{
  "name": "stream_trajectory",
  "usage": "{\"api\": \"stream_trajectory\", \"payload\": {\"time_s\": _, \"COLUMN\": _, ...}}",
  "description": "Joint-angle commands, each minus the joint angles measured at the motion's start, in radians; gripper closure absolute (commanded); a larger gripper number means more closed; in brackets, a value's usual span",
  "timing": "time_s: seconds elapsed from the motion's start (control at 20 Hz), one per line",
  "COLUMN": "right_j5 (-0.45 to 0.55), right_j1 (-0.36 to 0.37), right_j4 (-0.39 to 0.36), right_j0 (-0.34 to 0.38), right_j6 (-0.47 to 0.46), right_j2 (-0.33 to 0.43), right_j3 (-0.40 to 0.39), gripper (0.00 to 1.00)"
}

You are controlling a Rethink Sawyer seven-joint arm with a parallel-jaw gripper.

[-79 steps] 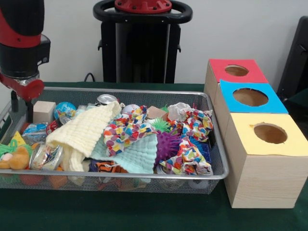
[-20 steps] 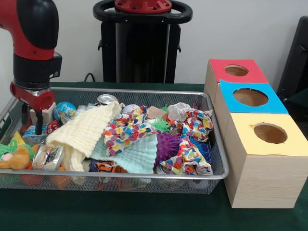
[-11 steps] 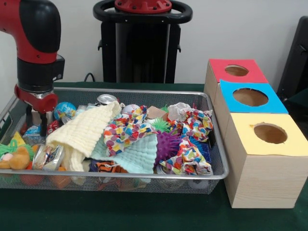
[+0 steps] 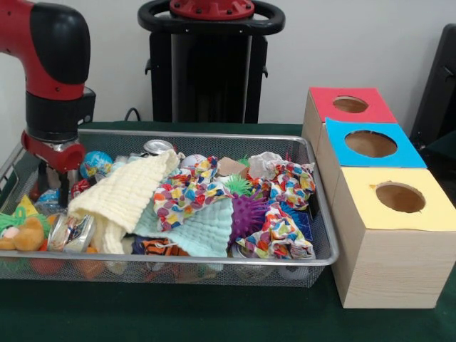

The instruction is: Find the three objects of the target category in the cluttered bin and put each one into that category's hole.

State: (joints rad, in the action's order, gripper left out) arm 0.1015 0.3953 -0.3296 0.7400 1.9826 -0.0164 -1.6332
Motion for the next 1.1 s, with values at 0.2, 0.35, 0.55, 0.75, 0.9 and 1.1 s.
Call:
{"api": "stream_trajectory", "payload": {"time_s": 0.2, "right_j5": -0.174, "right_j1": -0.304, "right_j4": -0.098, "right_j0": 0.046, "right_j6": 0.04, "right_j2": 0.094, "right_j3": 0.109, "gripper": 0.0}}
{"api": "stream_trajectory", "payload": {"time_s": 0.35, "right_j5": -0.191, "right_j1": -0.315, "right_j4": -0.102, "right_j0": 0.047, "right_j6": 0.05, "right_j2": 0.095, "right_j3": 0.111, "gripper": 0.0}}
{"api": "stream_trajectory", "payload": {"time_s": 0.55, "right_j5": -0.197, "right_j1": -0.311, "right_j4": -0.102, "right_j0": 0.039, "right_j6": 0.052, "right_j2": 0.088, "right_j3": 0.11, "gripper": 0.0}}
{"api": "stream_trajectory", "payload": {"time_s": 0.75, "right_j5": -0.179, "right_j1": -0.307, "right_j4": -0.126, "right_j0": 0.029, "right_j6": 0.026, "right_j2": 0.087, "right_j3": 0.125, "gripper": 1.0}}
{"api": "stream_trajectory", "payload": {"time_s": 0.9, "right_j5": -0.138, "right_j1": -0.296, "right_j4": -0.129, "right_j0": 0.022, "right_j6": 0.014, "right_j2": 0.088, "right_j3": 0.129, "gripper": 1.0}}
{"api": "stream_trajectory", "payload": {"time_s": 1.1, "right_j5": -0.128, "right_j1": -0.27, "right_j4": -0.126, "right_j0": 0.008, "right_j6": 0.025, "right_j2": 0.082, "right_j3": 0.115, "gripper": 1.0}}
